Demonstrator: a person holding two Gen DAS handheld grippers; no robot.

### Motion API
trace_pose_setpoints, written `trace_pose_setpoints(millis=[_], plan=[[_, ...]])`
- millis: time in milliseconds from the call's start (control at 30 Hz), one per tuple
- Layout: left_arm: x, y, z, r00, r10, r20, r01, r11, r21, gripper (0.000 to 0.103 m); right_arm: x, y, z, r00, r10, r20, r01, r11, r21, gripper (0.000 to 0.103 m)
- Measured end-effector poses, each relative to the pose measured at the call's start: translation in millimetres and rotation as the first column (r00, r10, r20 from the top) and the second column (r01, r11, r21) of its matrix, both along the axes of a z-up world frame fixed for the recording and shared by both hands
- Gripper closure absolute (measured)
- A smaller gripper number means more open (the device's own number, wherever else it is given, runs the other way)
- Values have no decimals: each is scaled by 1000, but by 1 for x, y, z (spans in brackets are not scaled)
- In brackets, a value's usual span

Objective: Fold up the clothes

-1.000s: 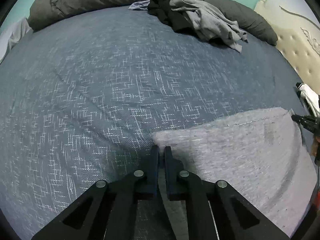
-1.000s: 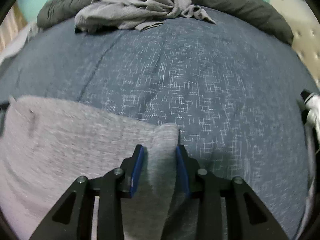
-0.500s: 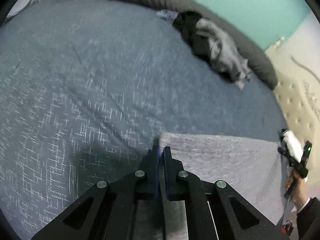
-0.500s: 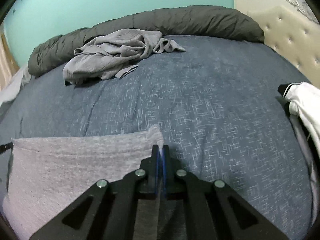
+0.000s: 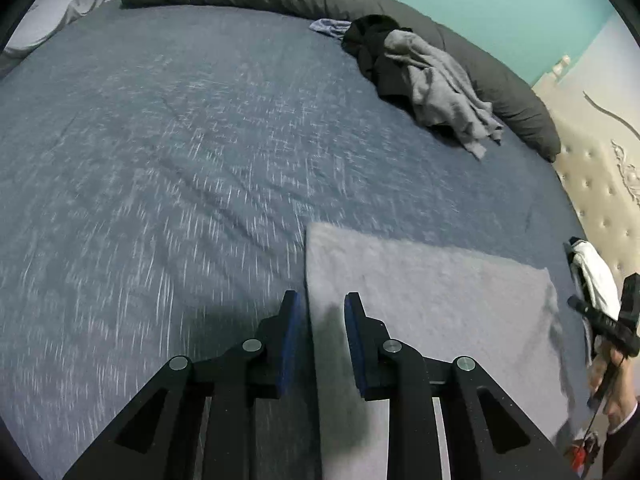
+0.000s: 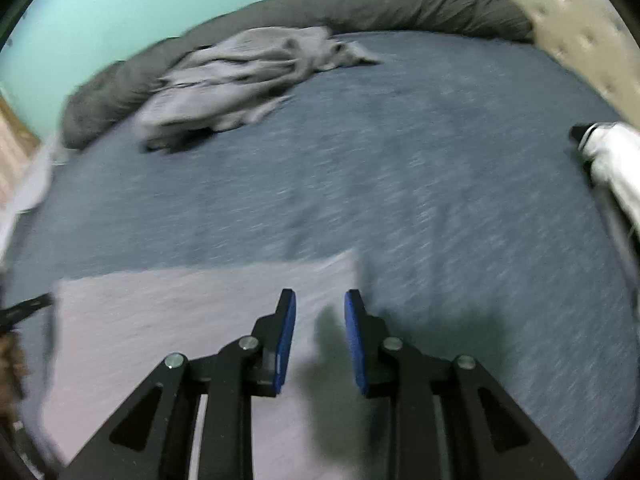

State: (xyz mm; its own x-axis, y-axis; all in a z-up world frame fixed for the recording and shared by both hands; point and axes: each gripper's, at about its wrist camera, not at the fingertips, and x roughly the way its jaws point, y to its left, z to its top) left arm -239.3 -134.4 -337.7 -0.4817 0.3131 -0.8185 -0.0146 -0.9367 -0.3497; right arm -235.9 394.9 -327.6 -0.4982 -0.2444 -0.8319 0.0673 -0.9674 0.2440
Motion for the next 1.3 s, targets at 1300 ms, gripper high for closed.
trace_pose_setpoints(millis=[1300], plan=[[236, 8, 62, 993, -58, -101, 59, 998, 3, 60, 228, -182, -23, 975, 221, -16, -221, 971, -87, 91]])
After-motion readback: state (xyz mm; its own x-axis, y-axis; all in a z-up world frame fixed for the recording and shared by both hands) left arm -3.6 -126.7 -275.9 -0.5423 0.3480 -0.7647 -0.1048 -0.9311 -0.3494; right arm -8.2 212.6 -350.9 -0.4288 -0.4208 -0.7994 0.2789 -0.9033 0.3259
